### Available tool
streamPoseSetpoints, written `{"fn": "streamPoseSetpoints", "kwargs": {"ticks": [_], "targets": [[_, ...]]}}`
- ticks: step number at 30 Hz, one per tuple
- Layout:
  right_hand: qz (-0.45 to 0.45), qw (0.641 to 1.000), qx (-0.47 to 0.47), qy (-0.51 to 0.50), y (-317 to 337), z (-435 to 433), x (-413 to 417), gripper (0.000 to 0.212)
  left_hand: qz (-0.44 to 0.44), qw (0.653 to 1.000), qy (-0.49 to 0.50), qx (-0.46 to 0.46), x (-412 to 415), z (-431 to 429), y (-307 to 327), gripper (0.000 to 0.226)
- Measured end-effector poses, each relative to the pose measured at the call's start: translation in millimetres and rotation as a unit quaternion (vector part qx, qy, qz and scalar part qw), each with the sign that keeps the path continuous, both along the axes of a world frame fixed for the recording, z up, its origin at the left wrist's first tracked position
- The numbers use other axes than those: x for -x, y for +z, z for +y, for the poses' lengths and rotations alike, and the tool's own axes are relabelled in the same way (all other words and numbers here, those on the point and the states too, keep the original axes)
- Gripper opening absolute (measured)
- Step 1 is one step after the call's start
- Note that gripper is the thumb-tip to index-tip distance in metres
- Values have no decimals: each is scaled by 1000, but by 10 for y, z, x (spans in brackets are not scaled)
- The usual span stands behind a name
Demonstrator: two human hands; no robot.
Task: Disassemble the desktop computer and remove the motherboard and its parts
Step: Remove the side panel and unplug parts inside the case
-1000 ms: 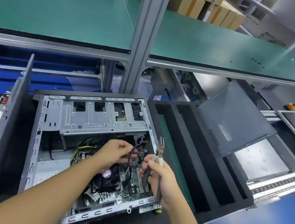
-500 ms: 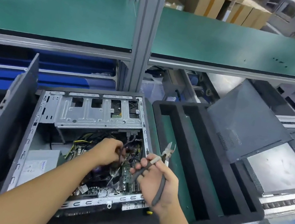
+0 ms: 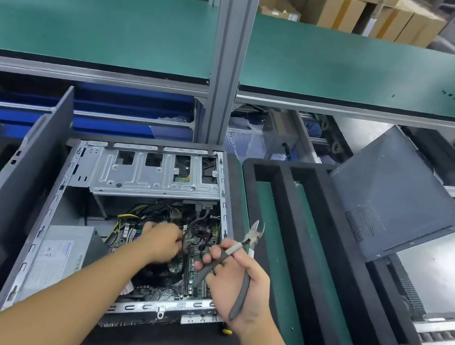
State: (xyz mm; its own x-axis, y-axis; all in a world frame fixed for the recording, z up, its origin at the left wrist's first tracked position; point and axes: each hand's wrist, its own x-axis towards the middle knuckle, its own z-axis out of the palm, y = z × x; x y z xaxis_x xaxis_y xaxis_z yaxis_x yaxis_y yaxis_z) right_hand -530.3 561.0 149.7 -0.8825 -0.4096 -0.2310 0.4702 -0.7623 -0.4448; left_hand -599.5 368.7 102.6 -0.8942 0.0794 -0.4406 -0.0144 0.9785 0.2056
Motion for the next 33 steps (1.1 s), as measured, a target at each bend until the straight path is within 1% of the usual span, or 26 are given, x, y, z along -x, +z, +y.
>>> {"fn": "streamPoseSetpoints", "kwargs": {"ticks": [2, 4, 6, 8, 11, 12, 13, 14, 16, 17, 18, 19, 21, 23, 25, 27, 30, 33], "targets": [[-1, 1000, -5, 5, 9, -21, 11, 23, 18, 999, 10, -40, 35, -149, 168, 25], [-1, 1000, -22, 14, 22, -54, 34, 28, 2, 995, 17, -97, 50, -307, 325, 25], [3, 998, -54, 35, 31, -89, 66, 35, 2, 992, 18, -129, 16, -414, 433, 28], [4, 994, -89, 59, 42, -118, 109, 46, 21, 987, 45, -155, -41, -474, 473, 30], [-8, 989, -120, 85, 62, -168, 171, 61, 15, 962, 109, -248, -158, -523, 444, 28], [-13, 988, -121, 92, 70, -185, 187, 62, 1, 947, 143, -288, -194, -538, 423, 27], [-18, 988, -118, 98, 77, -203, 198, 62, -15, 924, 187, -332, -235, -556, 404, 27], [-22, 988, -112, 103, 84, -218, 203, 61, -29, 894, 234, -380, -275, -574, 395, 27], [-27, 988, -99, 114, 85, -247, 208, 60, -47, 816, 308, -486, -351, -586, 406, 26], [-23, 988, -95, 122, 84, -262, 210, 61, -48, 779, 327, -533, -382, -590, 427, 24], [-16, 987, -93, 134, 87, -292, 206, 61, -42, 752, 335, -566, -423, -604, 449, 24], [-6, 986, -87, 145, 99, -322, 202, 60, -39, 736, 337, -586, -459, -610, 473, 24], [26, 981, -72, 179, 135, -419, 200, 51, -44, 716, 336, -611, -550, -646, 516, 26], [64, 971, -71, 219, 176, -545, 196, 41, -56, 715, 314, -622, -670, -720, 547, 29], [73, 963, -82, 245, 206, -685, 170, 33, -57, 715, 294, -631, -816, -818, 566, 29], [70, 958, -95, 261, 235, -855, 96, 37, -39, 694, 307, -650, -990, -967, 574, 29], [62, 950, -113, 285, 265, -1178, -89, 53, -3, 660, 344, -668, -1344, -1278, 596, 26], [58, 926, -146, 343, 334, -1599, -363, 52, 26, 609, 387, -692, -1852, -1687, 606, 30]]}}
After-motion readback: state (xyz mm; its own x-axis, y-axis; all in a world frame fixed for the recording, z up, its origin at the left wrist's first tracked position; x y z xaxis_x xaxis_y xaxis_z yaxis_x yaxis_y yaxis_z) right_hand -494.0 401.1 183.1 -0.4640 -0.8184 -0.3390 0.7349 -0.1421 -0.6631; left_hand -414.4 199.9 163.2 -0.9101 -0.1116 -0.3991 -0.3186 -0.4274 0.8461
